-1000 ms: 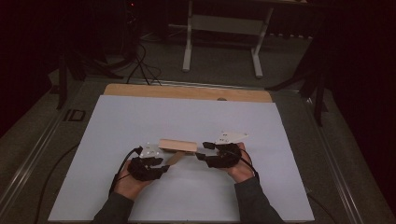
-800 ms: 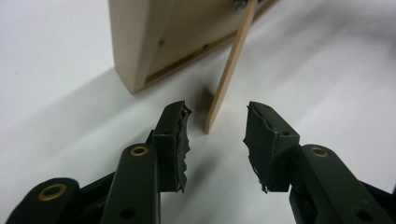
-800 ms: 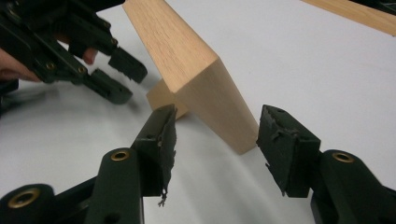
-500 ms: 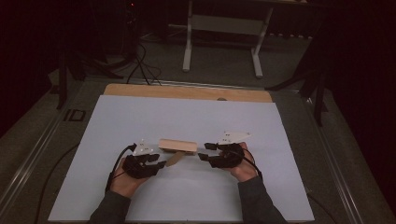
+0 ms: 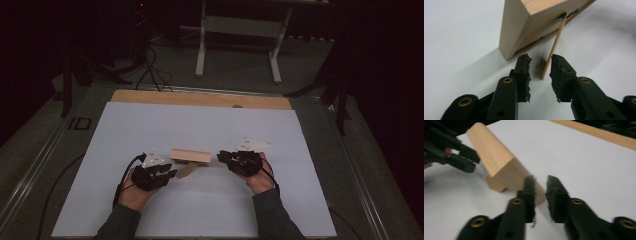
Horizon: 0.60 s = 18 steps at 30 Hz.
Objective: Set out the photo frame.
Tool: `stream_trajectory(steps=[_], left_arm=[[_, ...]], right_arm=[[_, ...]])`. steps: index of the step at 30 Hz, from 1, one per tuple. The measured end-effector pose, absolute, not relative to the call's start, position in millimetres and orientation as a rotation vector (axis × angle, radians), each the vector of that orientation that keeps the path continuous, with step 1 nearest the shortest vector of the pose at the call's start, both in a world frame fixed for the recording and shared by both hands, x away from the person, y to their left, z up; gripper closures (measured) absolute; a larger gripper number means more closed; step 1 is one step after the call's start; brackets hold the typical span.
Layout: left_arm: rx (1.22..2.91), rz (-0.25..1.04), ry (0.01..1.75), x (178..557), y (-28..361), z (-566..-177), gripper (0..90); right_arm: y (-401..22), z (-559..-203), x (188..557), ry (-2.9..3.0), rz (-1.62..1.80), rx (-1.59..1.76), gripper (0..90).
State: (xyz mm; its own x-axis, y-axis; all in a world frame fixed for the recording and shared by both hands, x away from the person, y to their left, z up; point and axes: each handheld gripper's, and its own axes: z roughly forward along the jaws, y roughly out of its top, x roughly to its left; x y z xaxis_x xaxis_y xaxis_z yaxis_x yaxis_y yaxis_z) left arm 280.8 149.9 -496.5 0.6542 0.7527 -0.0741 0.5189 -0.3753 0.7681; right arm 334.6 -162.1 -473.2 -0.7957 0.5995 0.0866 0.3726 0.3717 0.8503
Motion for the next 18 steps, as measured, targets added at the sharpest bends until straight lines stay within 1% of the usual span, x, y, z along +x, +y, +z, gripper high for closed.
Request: stream_trajectory(steps=[2, 4, 9, 15, 18], left_arm=[[2.051, 0.344, 0.981, 281, 150, -496, 69.7], [2.038, 0.354, 0.982, 281, 148, -494, 71.9], [2.037, 0.411, 0.989, 281, 144, -491, 79.7], [2.042, 0.446, 0.981, 283, 138, -488, 88.6], [2.048, 0.454, 0.979, 286, 136, -488, 89.3]], right_arm=[[-159, -474, 335, 2.362, 1.388, 0.884, 85.5], [-157, -474, 336, 2.336, 1.402, 0.904, 89.3], [-150, -473, 340, 2.297, 1.421, 0.929, 89.6], [-138, -471, 345, 2.291, 1.445, 0.924, 89.6], [-132, -472, 346, 2.296, 1.444, 0.920, 89.7]])
